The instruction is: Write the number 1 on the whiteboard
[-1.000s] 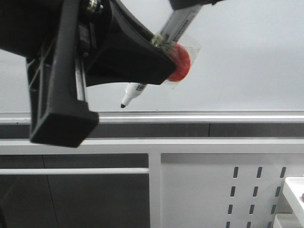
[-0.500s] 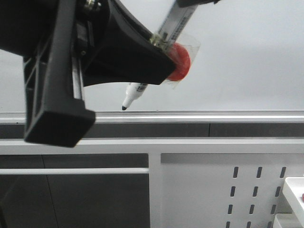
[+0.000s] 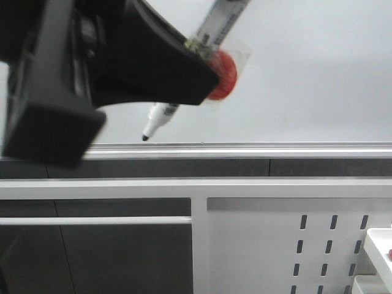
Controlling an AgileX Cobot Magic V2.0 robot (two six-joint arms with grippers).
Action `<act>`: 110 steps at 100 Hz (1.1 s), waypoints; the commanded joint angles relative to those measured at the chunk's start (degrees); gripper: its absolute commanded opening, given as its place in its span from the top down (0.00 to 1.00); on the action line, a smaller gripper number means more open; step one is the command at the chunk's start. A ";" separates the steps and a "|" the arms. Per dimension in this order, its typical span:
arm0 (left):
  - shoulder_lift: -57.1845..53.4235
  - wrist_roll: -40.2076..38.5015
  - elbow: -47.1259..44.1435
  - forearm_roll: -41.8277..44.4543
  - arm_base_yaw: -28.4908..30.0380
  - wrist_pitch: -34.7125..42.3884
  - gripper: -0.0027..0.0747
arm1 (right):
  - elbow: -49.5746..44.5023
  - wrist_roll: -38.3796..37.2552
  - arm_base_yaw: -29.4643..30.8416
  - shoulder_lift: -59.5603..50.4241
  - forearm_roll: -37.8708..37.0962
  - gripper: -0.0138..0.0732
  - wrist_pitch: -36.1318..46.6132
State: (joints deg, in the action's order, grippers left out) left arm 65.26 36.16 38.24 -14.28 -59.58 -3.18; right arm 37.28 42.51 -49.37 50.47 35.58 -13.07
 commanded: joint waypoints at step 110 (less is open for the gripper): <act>-55.25 -14.38 -14.17 -6.16 30.53 -9.73 0.99 | -2.83 0.80 -0.23 -6.43 -31.22 0.90 22.58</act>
State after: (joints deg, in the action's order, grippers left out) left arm 9.43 22.55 22.79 -19.80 -31.66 -14.57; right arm 32.96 42.79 -49.49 42.81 8.10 3.08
